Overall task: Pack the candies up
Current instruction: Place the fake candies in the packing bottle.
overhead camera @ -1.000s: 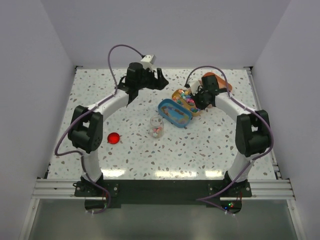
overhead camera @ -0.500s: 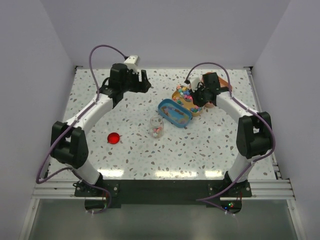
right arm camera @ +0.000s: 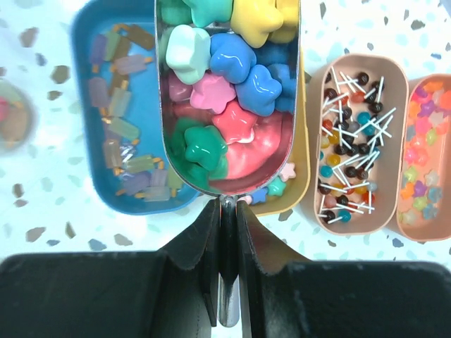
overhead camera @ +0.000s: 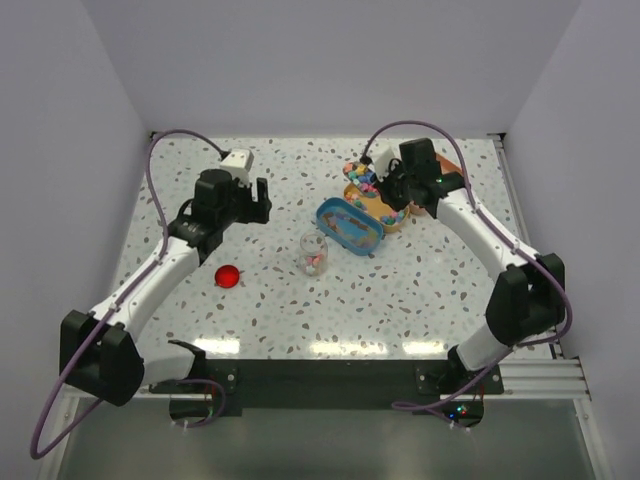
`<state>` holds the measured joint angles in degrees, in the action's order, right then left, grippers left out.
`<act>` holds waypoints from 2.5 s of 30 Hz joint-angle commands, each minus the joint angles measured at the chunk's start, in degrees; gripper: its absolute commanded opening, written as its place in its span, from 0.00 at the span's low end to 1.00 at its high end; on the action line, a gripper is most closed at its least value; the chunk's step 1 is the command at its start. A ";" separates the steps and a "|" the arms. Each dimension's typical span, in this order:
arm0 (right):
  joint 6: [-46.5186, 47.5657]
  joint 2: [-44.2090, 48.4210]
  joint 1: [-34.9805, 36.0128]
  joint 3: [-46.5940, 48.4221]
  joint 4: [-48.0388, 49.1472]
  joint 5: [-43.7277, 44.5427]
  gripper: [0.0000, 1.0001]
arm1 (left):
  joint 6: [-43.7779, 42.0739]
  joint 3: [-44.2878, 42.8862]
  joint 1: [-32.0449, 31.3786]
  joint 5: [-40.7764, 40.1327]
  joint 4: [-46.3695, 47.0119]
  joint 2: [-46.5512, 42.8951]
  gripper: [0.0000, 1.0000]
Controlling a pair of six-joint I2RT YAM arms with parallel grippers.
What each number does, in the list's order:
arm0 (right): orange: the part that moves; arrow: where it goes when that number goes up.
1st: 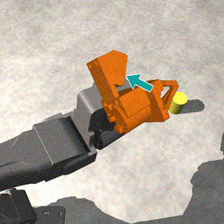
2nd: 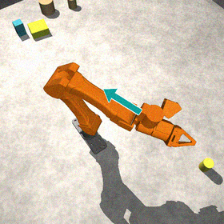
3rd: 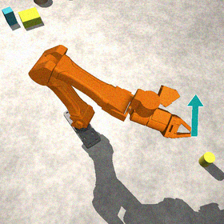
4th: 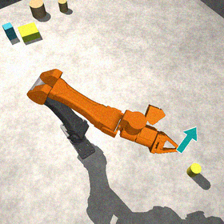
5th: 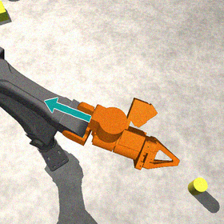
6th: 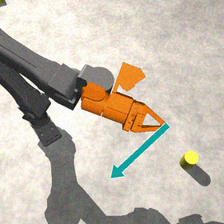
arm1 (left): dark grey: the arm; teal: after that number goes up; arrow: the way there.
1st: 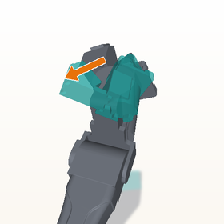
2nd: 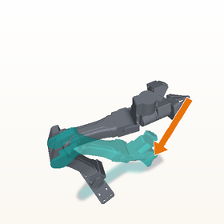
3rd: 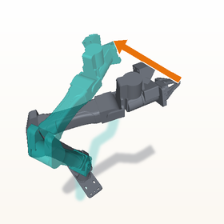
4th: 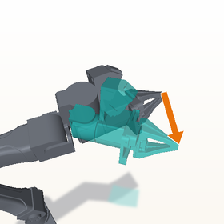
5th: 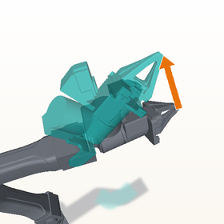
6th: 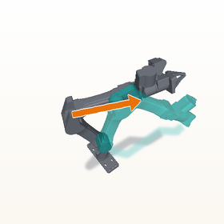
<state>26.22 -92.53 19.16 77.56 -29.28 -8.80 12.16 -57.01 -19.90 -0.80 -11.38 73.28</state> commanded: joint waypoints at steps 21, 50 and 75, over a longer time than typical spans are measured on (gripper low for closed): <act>-2.84 14.84 19.86 4.09 -26.09 11.52 0.00 | -5.66 6.39 0.39 -19.59 3.03 -9.64 0.81; -1.43 -1.86 30.93 16.04 -39.36 22.76 0.00 | -7.33 7.27 0.39 -25.39 4.26 -9.20 0.84; -3.37 -7.31 39.11 23.60 -49.21 38.68 0.00 | -7.59 7.36 0.39 -25.48 4.43 -8.76 0.85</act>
<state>23.51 -99.50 57.71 98.54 -75.88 25.87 6.09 -49.87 -19.88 -24.99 -10.28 64.64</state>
